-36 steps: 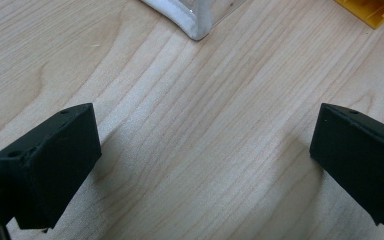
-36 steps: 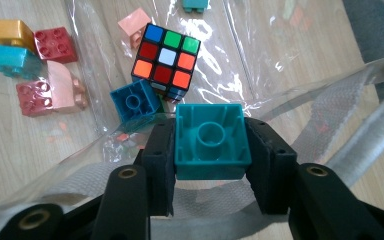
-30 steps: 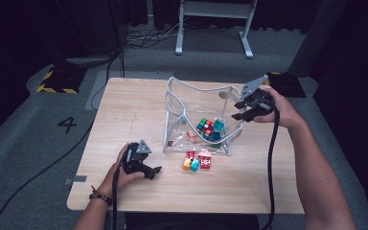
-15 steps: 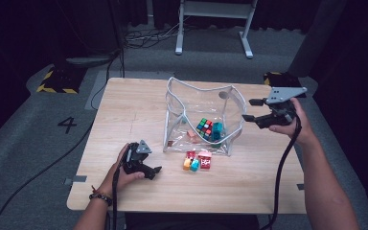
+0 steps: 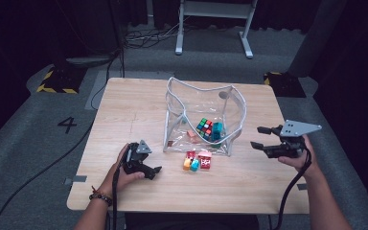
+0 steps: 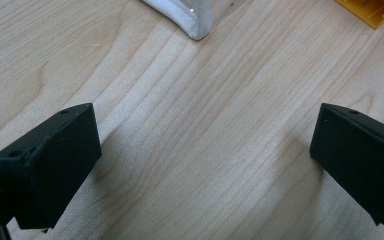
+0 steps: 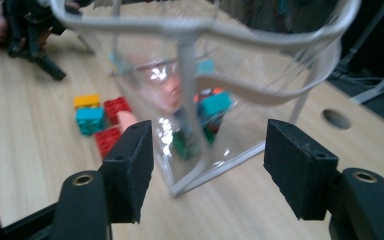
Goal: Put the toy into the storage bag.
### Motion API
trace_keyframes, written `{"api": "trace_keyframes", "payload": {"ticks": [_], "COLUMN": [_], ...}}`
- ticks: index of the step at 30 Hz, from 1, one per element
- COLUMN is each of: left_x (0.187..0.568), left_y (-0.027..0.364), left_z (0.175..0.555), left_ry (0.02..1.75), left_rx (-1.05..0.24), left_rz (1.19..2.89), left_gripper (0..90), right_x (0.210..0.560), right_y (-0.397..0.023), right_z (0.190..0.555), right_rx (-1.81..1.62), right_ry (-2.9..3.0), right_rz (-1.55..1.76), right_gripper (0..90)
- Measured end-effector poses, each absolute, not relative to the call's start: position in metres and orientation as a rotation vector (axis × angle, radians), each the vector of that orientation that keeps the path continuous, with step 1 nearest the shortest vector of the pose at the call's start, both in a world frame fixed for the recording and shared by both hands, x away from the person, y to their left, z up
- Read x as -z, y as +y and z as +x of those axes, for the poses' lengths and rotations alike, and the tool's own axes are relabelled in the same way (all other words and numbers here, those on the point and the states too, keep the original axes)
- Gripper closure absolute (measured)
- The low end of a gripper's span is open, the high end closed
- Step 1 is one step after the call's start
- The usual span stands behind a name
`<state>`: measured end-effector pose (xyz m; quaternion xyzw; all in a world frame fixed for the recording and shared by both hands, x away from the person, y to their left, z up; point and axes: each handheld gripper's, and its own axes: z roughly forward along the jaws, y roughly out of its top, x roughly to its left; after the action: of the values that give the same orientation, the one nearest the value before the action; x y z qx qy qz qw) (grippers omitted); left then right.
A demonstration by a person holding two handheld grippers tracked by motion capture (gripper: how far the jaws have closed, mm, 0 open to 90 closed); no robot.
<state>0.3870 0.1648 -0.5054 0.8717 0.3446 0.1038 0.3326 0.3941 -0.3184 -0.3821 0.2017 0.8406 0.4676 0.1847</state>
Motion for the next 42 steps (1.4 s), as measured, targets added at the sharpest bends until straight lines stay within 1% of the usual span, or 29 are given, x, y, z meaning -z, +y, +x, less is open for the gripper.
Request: {"api": "trace_keyframes", "payload": {"ticks": [2,4,9,14,16,17,19,20,22,26,34,38,42], "left_x": [0.505,0.506,0.506,0.506,0.505,0.506,0.505,0.506,0.505,0.506,0.506,0.505,0.505], "left_y": [0.165,0.164,0.164,0.165,0.165,0.165,0.165,0.165,0.165,0.165,0.165,0.165,0.165], "left_z": [0.387,0.387,0.387,0.386,0.387,0.387,0.386,0.386,0.386,0.387,0.386,0.385,0.385], "left_ry": [0.900,0.903,0.904,0.907,0.907,0.906,0.907,0.907,0.907,0.905,0.903,0.906,0.906], "left_rx": [-0.272,-0.277,-0.278,-0.289,-0.292,-0.289,-0.289,-0.290,-0.290,-0.288,-0.294,-0.296,-0.296], "left_rz": [2.277,2.272,2.272,2.272,2.273,2.271,2.273,2.272,2.273,2.269,2.275,2.275,2.275], "left_gripper": [0.1,0.0,0.0,0.1,0.1,0.1,0.1,0.1,0.0,0.1,0.2,0.3,0.3], "right_x": [0.386,0.405,0.424,0.449,0.464,0.464,0.472,0.472,0.479,0.483,0.482,0.485,0.490], "right_y": [-0.318,-0.312,-0.299,-0.273,-0.252,-0.252,-0.234,-0.234,-0.219,-0.206,-0.196,-0.191,-0.185], "right_z": [0.393,0.388,0.384,0.378,0.375,0.375,0.373,0.373,0.377,0.379,0.383,0.385,0.386], "right_rx": [-1.324,-1.344,-1.354,-1.339,-1.326,-1.326,-1.292,-1.292,-1.300,-1.304,-1.265,-1.281,-1.246], "right_ry": [2.374,2.414,2.470,2.572,2.640,2.640,2.690,2.690,2.689,2.702,2.670,2.679,2.685], "right_rz": [0.563,0.569,0.545,0.498,0.453,0.453,0.436,0.436,0.353,0.349,0.296,0.357,0.343], "right_gripper": [37.5,38.2,38.7,38.7,38.7,38.7,38.5,38.5,37.7,36.9,37.0,37.0,35.8]}}
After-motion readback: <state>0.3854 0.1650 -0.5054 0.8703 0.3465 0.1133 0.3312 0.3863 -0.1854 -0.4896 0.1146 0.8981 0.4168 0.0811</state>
